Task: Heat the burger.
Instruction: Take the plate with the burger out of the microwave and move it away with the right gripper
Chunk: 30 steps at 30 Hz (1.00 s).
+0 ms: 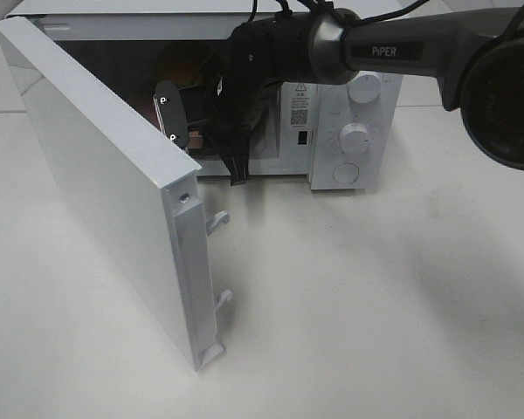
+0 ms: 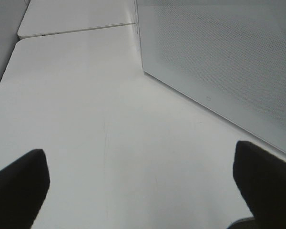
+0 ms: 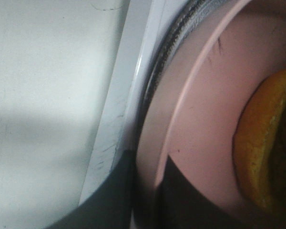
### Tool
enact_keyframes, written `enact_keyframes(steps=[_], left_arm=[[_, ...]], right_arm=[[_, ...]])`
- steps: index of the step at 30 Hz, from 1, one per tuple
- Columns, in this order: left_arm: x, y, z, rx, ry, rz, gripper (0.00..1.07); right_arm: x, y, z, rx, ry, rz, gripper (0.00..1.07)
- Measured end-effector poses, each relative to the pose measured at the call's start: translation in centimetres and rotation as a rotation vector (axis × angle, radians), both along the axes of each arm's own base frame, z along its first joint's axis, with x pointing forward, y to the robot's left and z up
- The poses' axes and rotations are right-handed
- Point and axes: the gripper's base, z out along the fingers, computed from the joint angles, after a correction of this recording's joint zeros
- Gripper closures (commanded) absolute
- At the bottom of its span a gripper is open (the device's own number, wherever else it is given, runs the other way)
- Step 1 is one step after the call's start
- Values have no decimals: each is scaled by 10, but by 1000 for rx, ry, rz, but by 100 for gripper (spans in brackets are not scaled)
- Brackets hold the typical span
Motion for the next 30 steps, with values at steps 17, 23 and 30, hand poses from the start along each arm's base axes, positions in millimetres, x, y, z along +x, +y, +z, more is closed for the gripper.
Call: enact_keyframes(steps=[17, 23, 30], left_arm=[[0, 0, 0, 0, 0, 0, 9], [0, 0, 0, 0, 0, 0, 9], [0, 0, 0, 0, 0, 0, 9]], right_arm=[[-28, -10, 6, -15, -4, 130, 107], [-44, -19, 6, -40, -31, 202, 107], [-55, -29, 14, -44, -38, 218, 107]])
